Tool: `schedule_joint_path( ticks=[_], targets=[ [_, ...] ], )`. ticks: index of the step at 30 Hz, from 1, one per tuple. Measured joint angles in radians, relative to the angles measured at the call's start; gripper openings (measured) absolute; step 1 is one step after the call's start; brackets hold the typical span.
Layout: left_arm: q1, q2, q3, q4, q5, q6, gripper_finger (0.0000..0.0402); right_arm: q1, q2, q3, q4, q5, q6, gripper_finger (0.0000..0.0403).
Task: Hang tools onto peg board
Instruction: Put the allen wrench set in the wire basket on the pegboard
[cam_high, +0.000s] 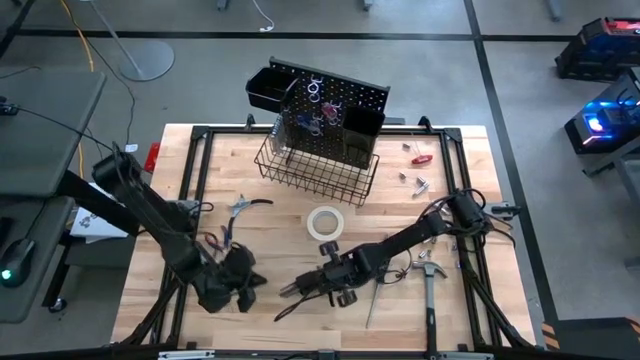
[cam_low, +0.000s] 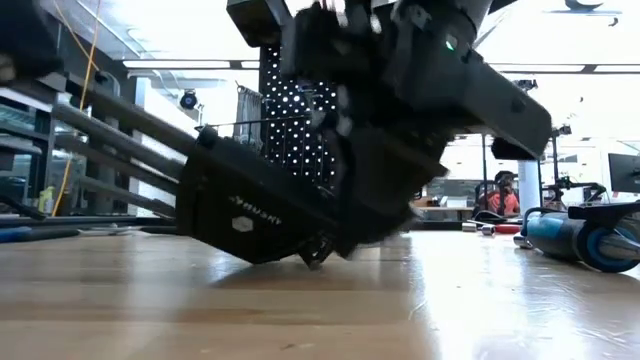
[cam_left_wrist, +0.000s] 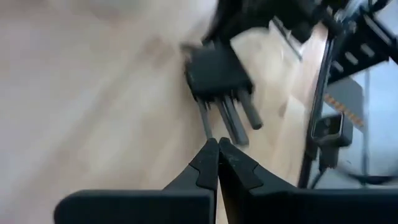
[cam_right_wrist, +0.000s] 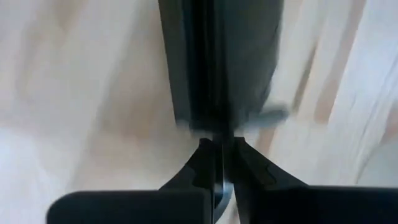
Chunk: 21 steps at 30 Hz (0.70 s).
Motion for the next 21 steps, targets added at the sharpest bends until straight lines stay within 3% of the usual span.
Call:
schedule_joint_path(
  ticks=[10,17,21],
  targets=[
    [0.02,-0.403,0.001,-0.278,-0.257,0.176,0.0,-0.036,-0.054,0.252,-0.218,0.079,0.049,0.0014],
    [0.034,-0.53,0.0,-0.362,-0.287,0.267,0.0,-0.08,-0.058,0.546,-0.419,0.252,0.063,0.0014],
    [0.035,-0.561,0.0,-0.398,-0.328,0.311,0.0,-0.14,-0.058,0.731,-0.615,0.363,0.171,0.0012]
  ],
)
